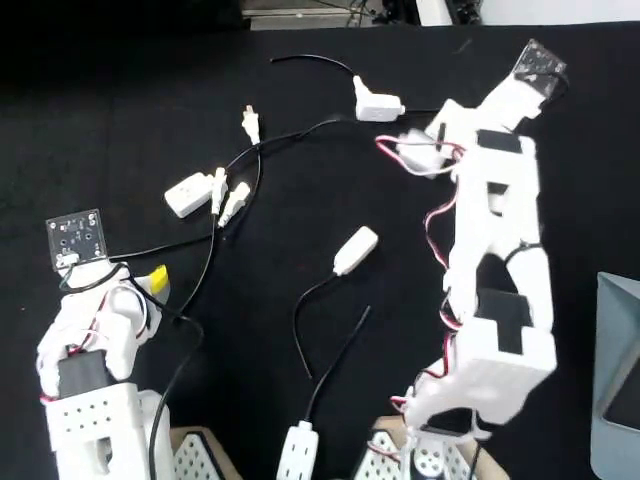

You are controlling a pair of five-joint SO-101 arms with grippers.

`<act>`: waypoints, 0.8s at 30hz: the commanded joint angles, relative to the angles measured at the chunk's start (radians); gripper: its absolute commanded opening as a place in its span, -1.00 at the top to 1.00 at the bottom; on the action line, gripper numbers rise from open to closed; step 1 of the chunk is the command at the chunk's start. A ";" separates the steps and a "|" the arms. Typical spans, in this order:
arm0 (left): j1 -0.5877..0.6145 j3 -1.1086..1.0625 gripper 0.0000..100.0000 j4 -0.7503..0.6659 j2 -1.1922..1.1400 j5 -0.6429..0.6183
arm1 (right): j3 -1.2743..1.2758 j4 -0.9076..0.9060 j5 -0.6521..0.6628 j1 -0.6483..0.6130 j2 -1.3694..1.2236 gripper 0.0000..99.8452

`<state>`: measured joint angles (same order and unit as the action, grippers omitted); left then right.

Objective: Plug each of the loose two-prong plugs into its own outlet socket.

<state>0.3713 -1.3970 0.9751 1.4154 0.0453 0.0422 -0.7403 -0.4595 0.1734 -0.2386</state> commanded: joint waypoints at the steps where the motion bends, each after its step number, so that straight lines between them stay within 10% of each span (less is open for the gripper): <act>1: 0.008 0.008 0.45 0.002 0.012 -0.008 | -0.151 -0.201 -0.028 -0.044 0.039 0.68; 15: 0.010 0.008 0.45 0.003 0.012 -0.009 | -0.097 -0.140 -0.021 -0.539 0.005 0.68; 24: 0.010 0.008 0.45 0.003 0.012 -0.009 | -0.326 -0.081 -0.021 -0.618 -0.328 0.68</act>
<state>0.3713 -1.3970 0.9751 1.4154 0.0453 -0.1235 -0.8401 -0.4749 -0.4281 -0.4672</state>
